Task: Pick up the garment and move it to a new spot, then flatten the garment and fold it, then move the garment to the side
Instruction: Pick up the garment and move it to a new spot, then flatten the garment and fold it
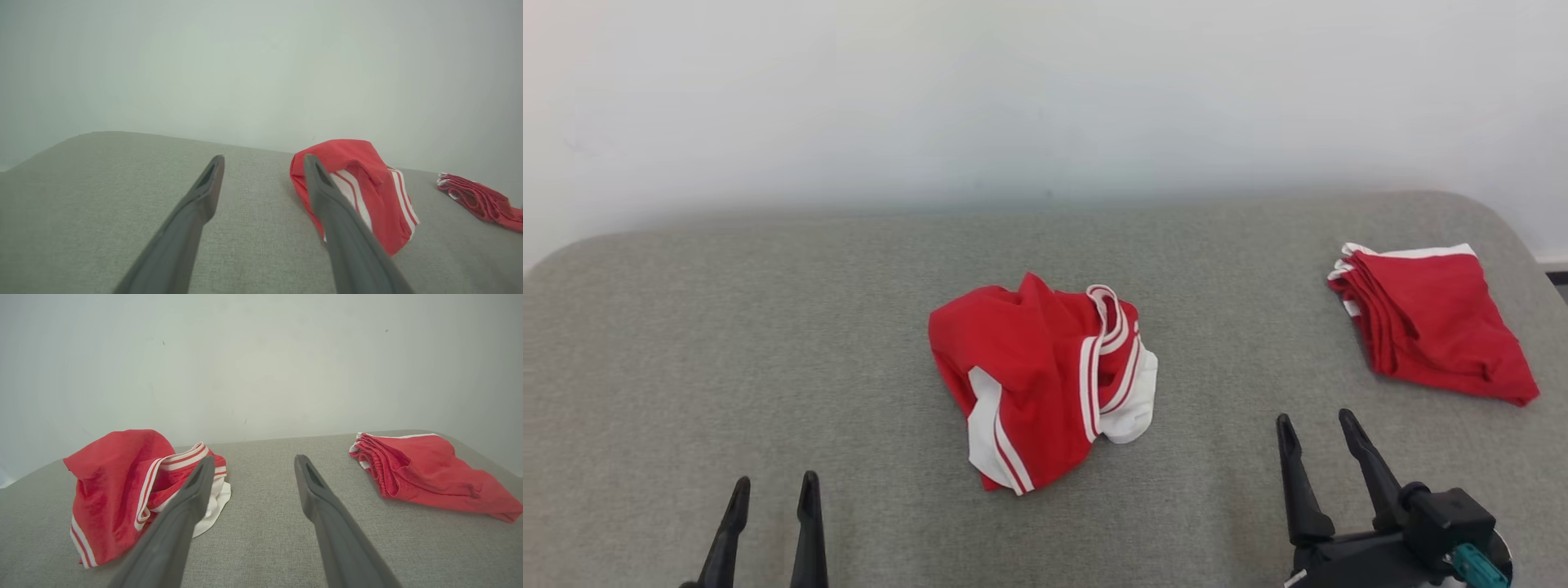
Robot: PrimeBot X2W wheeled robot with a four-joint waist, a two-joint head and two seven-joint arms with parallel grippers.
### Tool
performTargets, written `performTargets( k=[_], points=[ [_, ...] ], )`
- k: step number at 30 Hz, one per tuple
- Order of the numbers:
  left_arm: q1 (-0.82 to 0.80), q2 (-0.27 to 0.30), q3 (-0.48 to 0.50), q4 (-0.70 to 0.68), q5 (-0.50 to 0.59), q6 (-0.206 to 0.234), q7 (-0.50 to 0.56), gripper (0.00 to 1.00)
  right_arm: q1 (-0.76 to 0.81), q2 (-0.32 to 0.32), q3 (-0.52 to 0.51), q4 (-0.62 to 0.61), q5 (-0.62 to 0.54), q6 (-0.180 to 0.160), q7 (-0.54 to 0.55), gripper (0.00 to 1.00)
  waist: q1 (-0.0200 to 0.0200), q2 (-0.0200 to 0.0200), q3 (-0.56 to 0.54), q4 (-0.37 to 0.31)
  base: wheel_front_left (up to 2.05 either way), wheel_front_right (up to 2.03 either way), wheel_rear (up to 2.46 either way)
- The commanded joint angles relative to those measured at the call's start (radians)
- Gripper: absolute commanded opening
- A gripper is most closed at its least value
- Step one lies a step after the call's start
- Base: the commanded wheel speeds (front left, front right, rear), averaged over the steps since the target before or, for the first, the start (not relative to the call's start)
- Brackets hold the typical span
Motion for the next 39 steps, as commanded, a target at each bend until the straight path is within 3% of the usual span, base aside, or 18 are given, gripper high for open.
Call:
performTargets(
  k=[1,12,39],
  points=[
    [0.012,0.001,0.005,-0.003,0.012,-0.004,-0.003,1.00,0.014,0.000,-0.001,0.005,-0.010,-0.002,-0.006,1.00,0.0001,0.0000,-0.017,0.024,0.00,0.00,0.00],
    [0.102,0.007,0.062,0.020,0.032,-0.018,-0.003,1.00,0.030,0.000,-0.023,0.085,-0.038,-0.002,-0.018,1.00,0.0001,0.0000,-0.025,0.039,0.00,0.00,0.00],
    [0.088,-0.019,0.049,0.023,0.036,-0.032,-0.003,1.00,0.005,0.000,0.002,0.106,-0.022,-0.002,-0.007,1.00,0.0001,0.0000,-0.007,0.019,0.00,0.00,0.00]
  ],
)
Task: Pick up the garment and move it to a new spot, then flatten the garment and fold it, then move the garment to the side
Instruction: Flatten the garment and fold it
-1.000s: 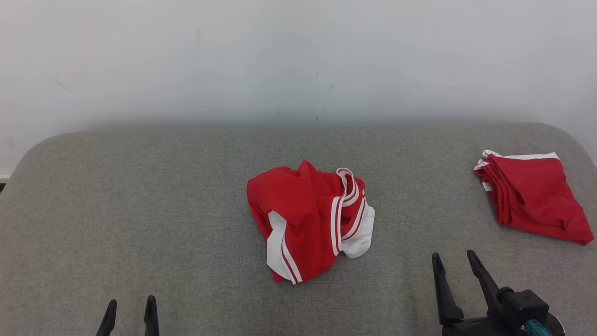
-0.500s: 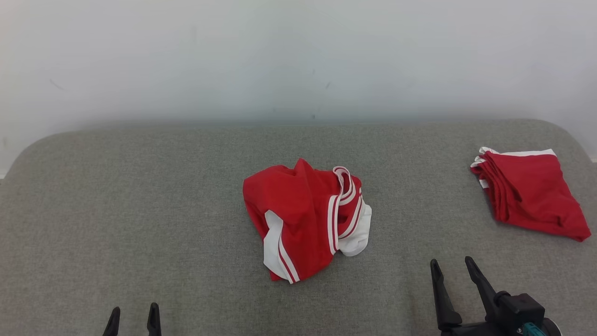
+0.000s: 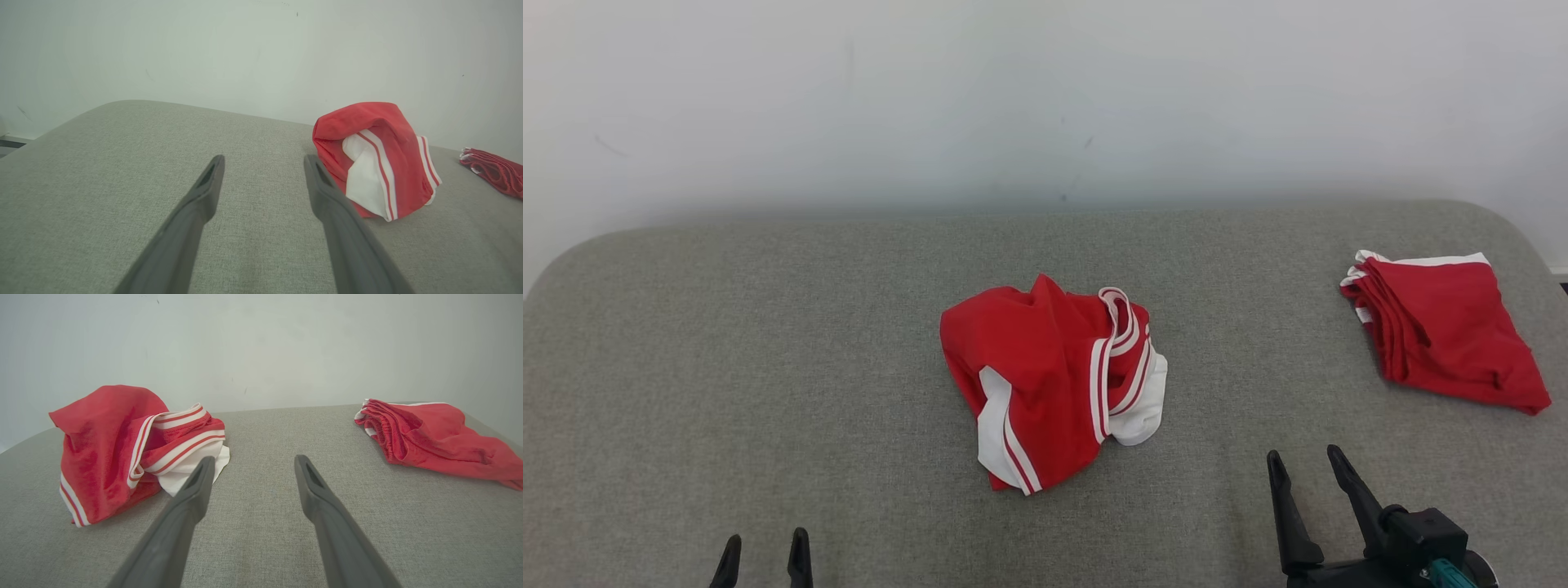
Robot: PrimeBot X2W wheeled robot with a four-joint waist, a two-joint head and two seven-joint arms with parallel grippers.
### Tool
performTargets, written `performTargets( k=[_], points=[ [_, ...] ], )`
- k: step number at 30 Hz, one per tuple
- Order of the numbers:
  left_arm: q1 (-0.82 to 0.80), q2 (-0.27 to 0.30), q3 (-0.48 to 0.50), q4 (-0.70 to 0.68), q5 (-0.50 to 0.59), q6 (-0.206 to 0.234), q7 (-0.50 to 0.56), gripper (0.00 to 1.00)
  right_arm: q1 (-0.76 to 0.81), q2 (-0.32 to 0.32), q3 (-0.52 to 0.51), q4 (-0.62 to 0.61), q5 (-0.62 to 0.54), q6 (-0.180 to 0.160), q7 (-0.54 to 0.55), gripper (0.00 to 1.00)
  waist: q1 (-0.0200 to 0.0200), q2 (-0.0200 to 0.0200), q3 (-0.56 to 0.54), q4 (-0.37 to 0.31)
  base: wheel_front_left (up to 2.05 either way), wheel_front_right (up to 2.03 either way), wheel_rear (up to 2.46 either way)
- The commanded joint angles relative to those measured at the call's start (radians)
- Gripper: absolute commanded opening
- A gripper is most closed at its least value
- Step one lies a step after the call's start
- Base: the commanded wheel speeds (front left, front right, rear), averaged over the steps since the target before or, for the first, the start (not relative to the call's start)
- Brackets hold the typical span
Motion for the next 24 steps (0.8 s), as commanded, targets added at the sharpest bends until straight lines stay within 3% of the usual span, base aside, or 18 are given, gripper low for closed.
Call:
performTargets(
  k=[1,13,24],
  points=[
    [-0.006,-0.003,0.000,0.000,0.001,-0.006,-0.003,1.00,-0.006,0.000,0.003,0.001,0.006,-0.002,0.001,1.00,-0.0001,0.0000,0.000,-0.003,0.00,0.00,0.00],
    [-0.013,0.002,-0.047,0.004,0.009,-0.007,0.006,1.00,-0.005,0.000,0.015,0.008,0.013,-0.002,0.004,1.00,-0.0001,0.0000,-0.004,-0.027,0.00,0.00,0.00],
    [-0.172,0.067,-0.341,0.079,-0.056,-0.013,0.026,1.00,-0.026,0.000,0.033,0.006,0.019,-0.002,0.002,1.00,-0.0001,0.0000,0.039,-0.141,0.00,0.00,0.00]
  ],
)
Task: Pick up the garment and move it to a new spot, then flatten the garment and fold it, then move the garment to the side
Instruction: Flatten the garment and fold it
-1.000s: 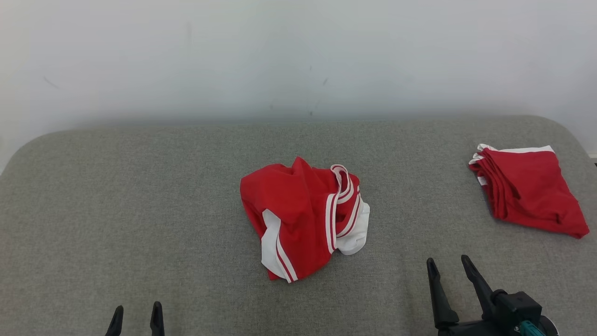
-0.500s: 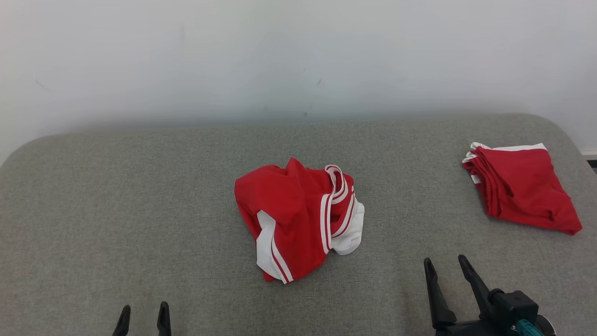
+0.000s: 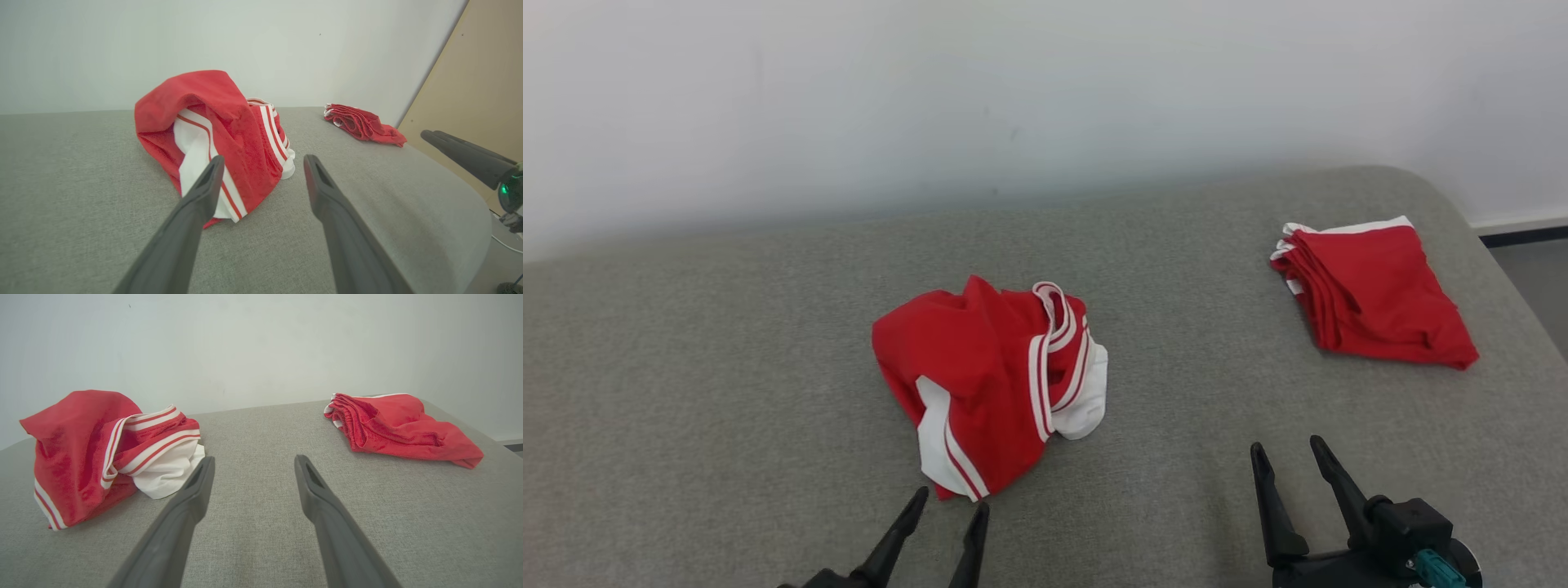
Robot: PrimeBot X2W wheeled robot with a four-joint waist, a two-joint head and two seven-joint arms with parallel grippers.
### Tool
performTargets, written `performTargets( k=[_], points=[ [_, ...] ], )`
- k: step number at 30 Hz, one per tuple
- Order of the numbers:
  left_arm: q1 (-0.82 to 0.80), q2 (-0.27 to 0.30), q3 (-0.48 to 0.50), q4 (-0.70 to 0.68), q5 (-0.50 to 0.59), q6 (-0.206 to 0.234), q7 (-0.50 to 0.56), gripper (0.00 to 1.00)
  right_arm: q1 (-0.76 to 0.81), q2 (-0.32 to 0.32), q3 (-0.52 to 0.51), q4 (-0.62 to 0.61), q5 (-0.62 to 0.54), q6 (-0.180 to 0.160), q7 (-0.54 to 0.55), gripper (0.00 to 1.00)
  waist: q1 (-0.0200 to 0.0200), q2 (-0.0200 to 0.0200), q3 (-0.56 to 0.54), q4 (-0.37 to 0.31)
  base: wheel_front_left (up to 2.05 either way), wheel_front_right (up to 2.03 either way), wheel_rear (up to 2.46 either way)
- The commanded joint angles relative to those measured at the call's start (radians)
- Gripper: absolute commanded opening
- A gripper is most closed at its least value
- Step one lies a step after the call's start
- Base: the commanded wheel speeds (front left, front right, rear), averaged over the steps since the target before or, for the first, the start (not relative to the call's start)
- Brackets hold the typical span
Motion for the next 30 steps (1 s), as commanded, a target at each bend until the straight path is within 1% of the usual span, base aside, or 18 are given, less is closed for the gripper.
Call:
performTargets(
  k=[1,6,11,13,16,18,19,22,23,26,29,30],
  points=[
    [-0.030,0.011,-0.025,0.017,-0.005,0.002,-0.006,1.00,-0.007,0.000,0.003,0.001,0.006,-0.002,0.000,1.00,-0.0001,0.0000,0.029,-0.053,0.00,0.00,0.00],
    [-0.142,0.049,-0.128,0.117,-0.047,0.002,-0.009,1.00,-0.024,0.000,0.019,0.006,0.012,-0.002,-0.010,1.00,-0.0001,0.0000,0.064,-0.145,0.00,0.00,0.00],
    [-0.238,0.074,-0.169,0.217,-0.054,0.002,-0.017,1.00,-0.037,0.000,0.027,0.016,0.018,-0.002,-0.019,1.00,-0.0001,0.0000,0.093,-0.228,0.00,0.00,0.00],
    [-0.263,0.069,-0.158,0.272,-0.050,0.026,-0.005,1.00,-0.042,0.000,0.027,0.018,0.021,-0.002,-0.022,1.00,-0.0001,0.0000,0.102,-0.254,0.00,0.00,0.00],
    [-0.298,0.059,-0.136,0.340,-0.034,0.087,-0.002,1.00,-0.044,0.000,0.030,0.024,0.026,-0.002,-0.030,1.00,-0.0001,0.0000,0.112,-0.287,0.00,0.00,0.00],
    [-0.314,0.058,-0.127,0.374,-0.018,0.129,-0.002,1.00,-0.048,0.000,0.033,0.029,0.030,-0.002,-0.035,1.00,-0.0001,0.0000,0.118,-0.301,0.00,0.00,0.00],
    [-0.322,0.058,-0.117,0.409,-0.009,0.167,0.003,1.00,-0.052,0.000,0.037,0.032,0.034,-0.002,-0.038,1.00,-0.0001,0.0000,0.123,-0.311,0.00,0.00,0.00],
    [-0.328,0.057,-0.108,0.446,-0.004,0.204,0.008,1.00,-0.057,0.000,0.040,0.037,0.037,-0.002,-0.044,1.00,-0.0001,0.0000,0.130,-0.321,0.00,0.00,0.00],
    [-0.328,0.057,-0.108,0.446,-0.004,0.204,0.008,1.00,-0.057,0.000,0.040,0.037,0.037,-0.002,-0.044,1.00,-0.0001,0.0000,0.130,-0.321,0.00,0.00,0.00],
    [-0.337,0.057,-0.097,0.477,-0.011,0.225,0.008,1.00,-0.059,0.000,0.044,0.040,0.042,-0.002,-0.047,1.00,-0.0001,0.0000,0.135,-0.325,0.00,0.00,0.00],
    [-0.349,0.058,-0.086,0.489,-0.017,0.232,-0.002,1.00,-0.058,0.000,0.044,0.043,0.045,-0.002,-0.053,1.00,-0.0001,0.0000,0.140,-0.323,0.00,0.00,0.00],
    [-0.351,0.058,-0.082,0.490,-0.018,0.236,-0.008,0.46,-0.058,0.000,0.043,0.045,0.045,-0.002,-0.055,1.00,-0.0001,0.0000,0.141,-0.321,0.00,0.00,0.00]
  ],
)
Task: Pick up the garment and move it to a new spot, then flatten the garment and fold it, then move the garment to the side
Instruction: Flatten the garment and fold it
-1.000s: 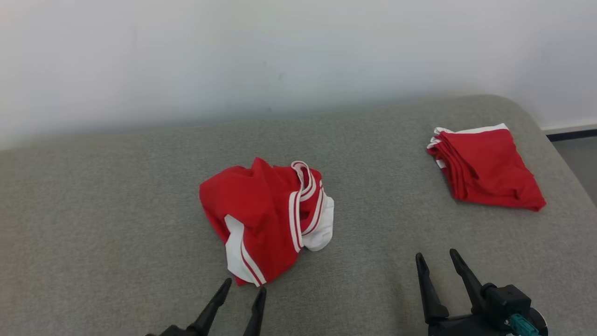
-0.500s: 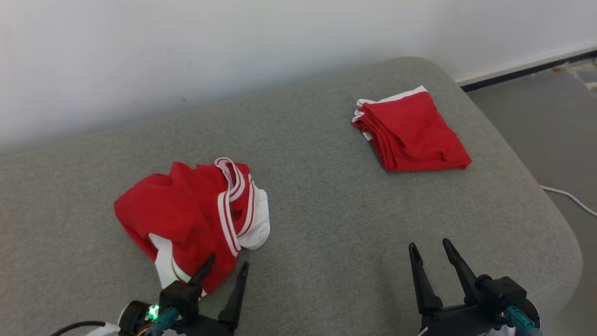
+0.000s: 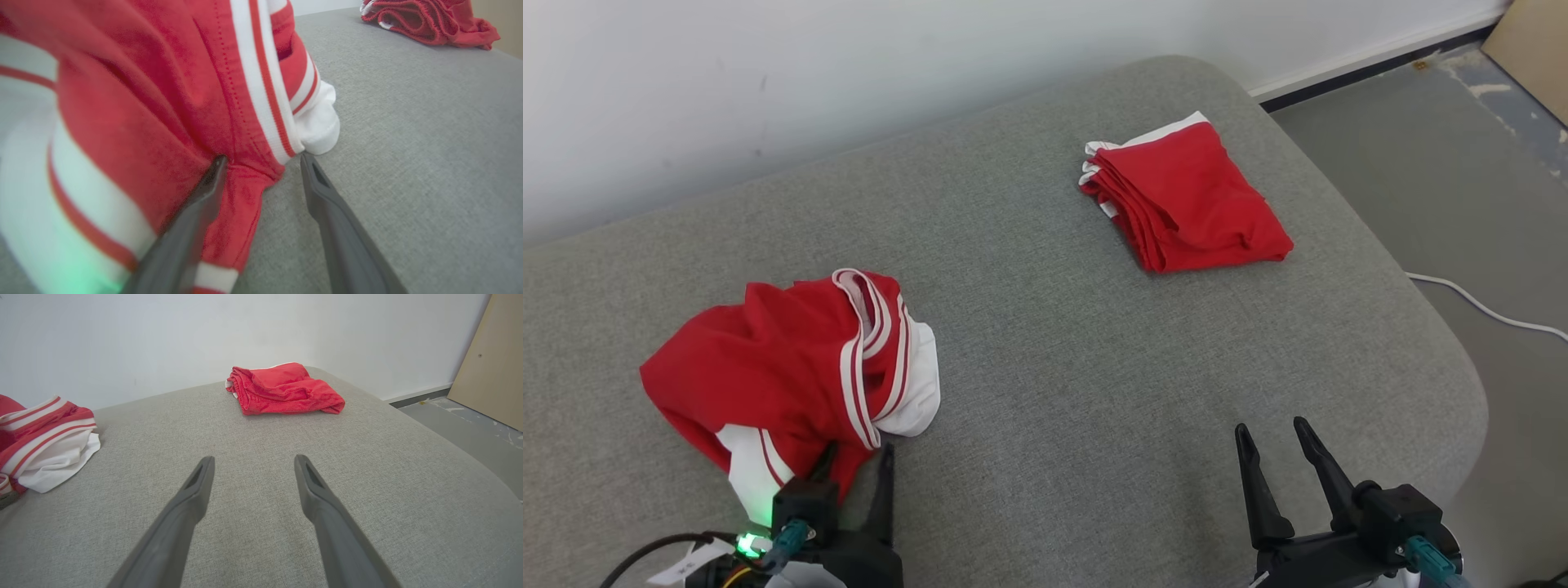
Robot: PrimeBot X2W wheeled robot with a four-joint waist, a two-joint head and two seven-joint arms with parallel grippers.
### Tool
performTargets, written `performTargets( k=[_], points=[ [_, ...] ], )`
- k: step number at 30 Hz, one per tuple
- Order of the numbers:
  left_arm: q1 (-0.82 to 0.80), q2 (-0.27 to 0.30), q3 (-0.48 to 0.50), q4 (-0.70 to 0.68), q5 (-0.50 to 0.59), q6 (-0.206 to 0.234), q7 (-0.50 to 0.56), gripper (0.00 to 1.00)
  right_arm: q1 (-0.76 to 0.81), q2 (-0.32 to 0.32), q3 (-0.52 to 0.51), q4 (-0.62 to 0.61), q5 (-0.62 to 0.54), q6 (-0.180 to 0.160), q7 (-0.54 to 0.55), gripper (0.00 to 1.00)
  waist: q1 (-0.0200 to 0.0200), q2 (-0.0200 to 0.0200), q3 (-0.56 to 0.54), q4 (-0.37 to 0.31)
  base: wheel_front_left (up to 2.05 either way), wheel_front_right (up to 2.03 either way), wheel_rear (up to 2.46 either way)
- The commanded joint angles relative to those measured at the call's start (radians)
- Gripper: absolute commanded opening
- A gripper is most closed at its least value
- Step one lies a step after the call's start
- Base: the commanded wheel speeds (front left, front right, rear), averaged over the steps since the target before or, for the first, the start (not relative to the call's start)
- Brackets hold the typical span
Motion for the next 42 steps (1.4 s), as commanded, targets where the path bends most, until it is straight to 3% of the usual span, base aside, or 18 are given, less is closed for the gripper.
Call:
performTargets(
  k=[1,2,9,16,22,33,42],
  points=[
    [-0.014,0.004,0.009,0.003,-0.003,0.008,-0.009,0.15,-0.007,0.001,0.001,0.004,0.004,-0.002,-0.007,1.00,0.0000,-0.0001,0.003,0.004,0.00,0.00,0.00],
    [-0.017,0.005,0.010,0.001,-0.002,0.007,-0.014,0.00,-0.009,0.001,0.002,0.006,0.004,-0.002,-0.008,1.00,0.0000,-0.0001,0.003,0.007,0.00,0.00,0.00],
    [-0.041,-0.013,0.031,-0.044,-0.032,-0.024,-0.030,0.00,-0.019,0.000,0.005,0.018,0.013,-0.002,-0.011,1.00,0.0000,-0.0001,0.001,0.027,0.00,0.00,0.00],
    [-0.153,-0.086,-0.003,-0.210,-0.103,-0.168,-0.017,0.00,-0.020,0.000,0.003,0.023,0.011,-0.002,-0.015,1.00,0.0000,-0.0001,-0.015,0.056,0.00,0.00,0.00],
    [-0.332,-0.141,-0.057,-0.375,-0.170,-0.212,0.033,0.00,-0.021,0.000,0.010,0.030,0.017,-0.002,-0.016,1.00,0.0000,-0.0001,-0.032,0.079,0.00,0.00,0.00],
    [-0.623,-0.170,-0.098,-0.501,-0.294,-0.213,0.041,0.00,-0.020,0.000,0.019,0.043,0.019,-0.002,-0.011,1.00,0.0000,-0.0001,-0.063,0.113,0.00,0.00,0.00],
    [-0.724,-0.169,-0.085,-0.579,-0.465,-0.143,-0.015,0.00,-0.008,0.000,0.013,0.042,0.008,-0.002,-0.002,1.00,0.0000,-0.0001,-0.072,0.179,0.00,0.00,0.00]
  ],
)
